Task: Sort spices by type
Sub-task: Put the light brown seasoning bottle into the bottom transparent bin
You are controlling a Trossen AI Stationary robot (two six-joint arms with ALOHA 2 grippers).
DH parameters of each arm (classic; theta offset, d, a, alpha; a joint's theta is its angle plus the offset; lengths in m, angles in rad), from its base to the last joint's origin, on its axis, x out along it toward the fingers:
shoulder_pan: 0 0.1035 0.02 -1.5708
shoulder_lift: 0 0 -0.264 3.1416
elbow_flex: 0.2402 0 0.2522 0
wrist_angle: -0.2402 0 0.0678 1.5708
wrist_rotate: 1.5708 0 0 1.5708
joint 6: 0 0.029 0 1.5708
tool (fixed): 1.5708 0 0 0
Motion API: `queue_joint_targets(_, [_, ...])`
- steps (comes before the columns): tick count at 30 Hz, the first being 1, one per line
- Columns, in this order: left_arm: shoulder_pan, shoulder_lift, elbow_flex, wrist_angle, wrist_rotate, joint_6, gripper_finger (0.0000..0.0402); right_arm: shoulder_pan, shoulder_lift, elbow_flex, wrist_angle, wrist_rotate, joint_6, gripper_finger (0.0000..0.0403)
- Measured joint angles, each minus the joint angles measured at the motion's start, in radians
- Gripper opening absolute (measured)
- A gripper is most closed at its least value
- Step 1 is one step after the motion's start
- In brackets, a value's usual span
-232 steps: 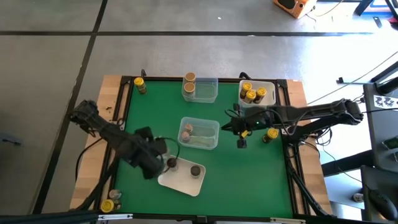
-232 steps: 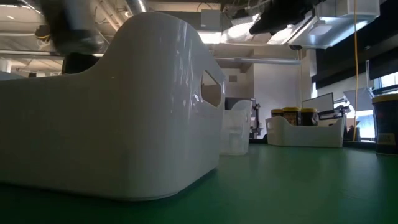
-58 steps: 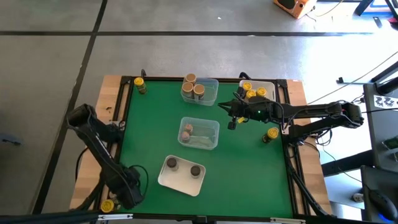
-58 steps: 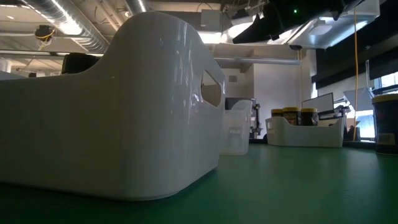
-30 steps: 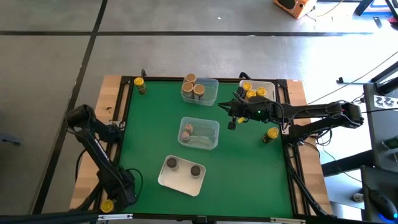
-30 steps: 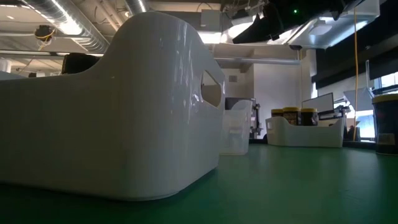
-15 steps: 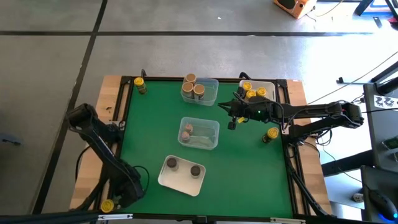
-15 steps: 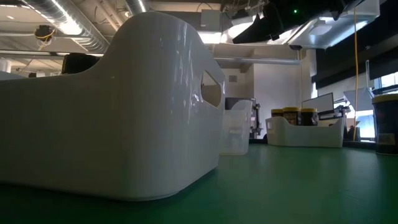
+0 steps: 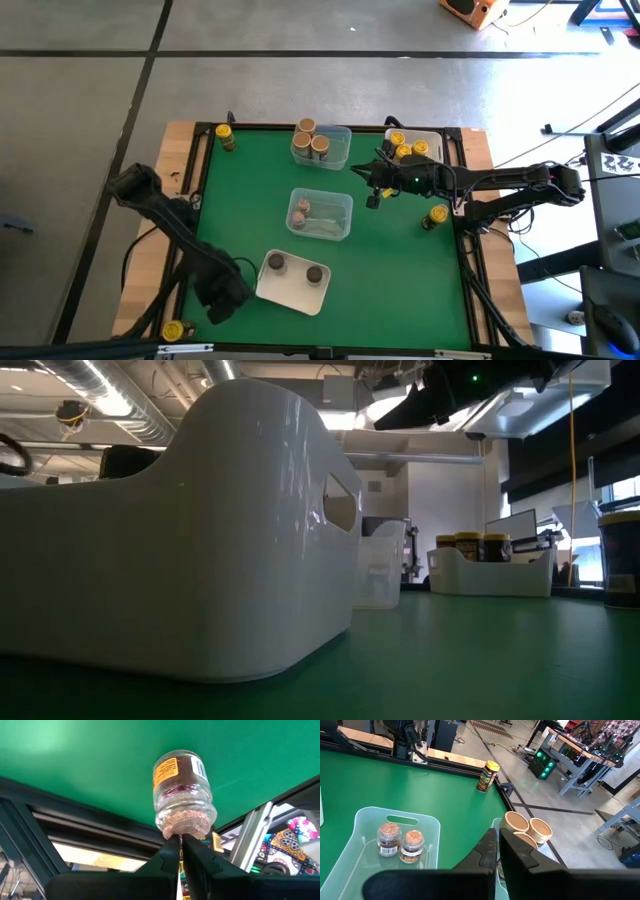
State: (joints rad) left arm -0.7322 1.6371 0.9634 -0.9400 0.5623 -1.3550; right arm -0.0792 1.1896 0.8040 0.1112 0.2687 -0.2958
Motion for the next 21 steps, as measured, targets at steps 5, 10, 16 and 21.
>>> queue_joint_targets(5, [0.044,-0.002,0.0,-0.018,-0.008,0.063,0.0017,0.0,0.0,0.0,0.0,0.0,0.001,0.0021])
queue_joint_targets(10, [0.052,-0.019,0.011,-0.033,-0.05,0.075,0.0017,0.0,0.0,0.0,0.0,0.0,0.002,0.0021])
queue_joint_targets(16, [0.037,-0.085,0.035,-0.068,-0.154,0.016,0.0017,0.0,0.0,0.0,0.0,0.0,0.003,0.0021])
queue_joint_targets(21, [-0.016,-0.151,0.036,-0.07,-0.237,-0.065,0.0017,0.0,0.0,0.0,-0.001,0.0,0.003,0.0021])
